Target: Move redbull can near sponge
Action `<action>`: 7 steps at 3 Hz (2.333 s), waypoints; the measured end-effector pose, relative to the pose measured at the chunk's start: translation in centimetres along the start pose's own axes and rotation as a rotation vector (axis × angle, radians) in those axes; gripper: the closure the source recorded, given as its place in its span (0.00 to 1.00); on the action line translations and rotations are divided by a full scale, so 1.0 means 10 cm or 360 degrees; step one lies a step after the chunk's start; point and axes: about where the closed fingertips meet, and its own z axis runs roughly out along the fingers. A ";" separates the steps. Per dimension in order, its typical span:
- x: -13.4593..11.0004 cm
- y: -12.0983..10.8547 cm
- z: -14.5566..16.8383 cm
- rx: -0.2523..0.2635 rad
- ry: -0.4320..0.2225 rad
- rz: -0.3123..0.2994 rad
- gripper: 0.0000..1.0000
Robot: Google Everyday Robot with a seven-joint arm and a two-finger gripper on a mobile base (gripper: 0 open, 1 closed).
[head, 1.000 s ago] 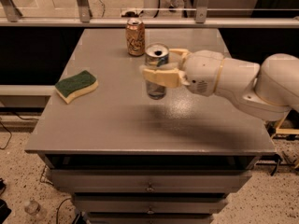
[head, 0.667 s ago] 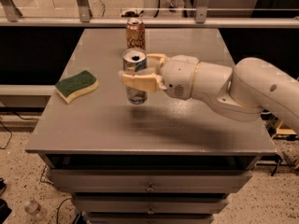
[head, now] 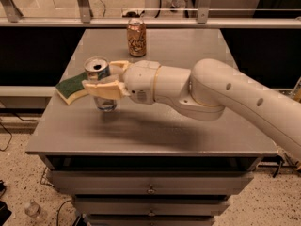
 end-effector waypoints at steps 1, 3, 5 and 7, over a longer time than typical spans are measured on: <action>0.02 0.11 0.26 -0.0061 -0.0025 -0.0015 1.00; 0.15 0.19 0.64 -0.0192 -0.0068 0.0014 1.00; 0.14 0.23 0.67 -0.0204 -0.0069 0.0010 0.59; 0.12 0.27 0.70 -0.0216 -0.0071 0.0006 0.13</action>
Offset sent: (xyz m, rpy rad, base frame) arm 0.0031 0.0759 -0.0229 0.0457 -0.0028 0.1441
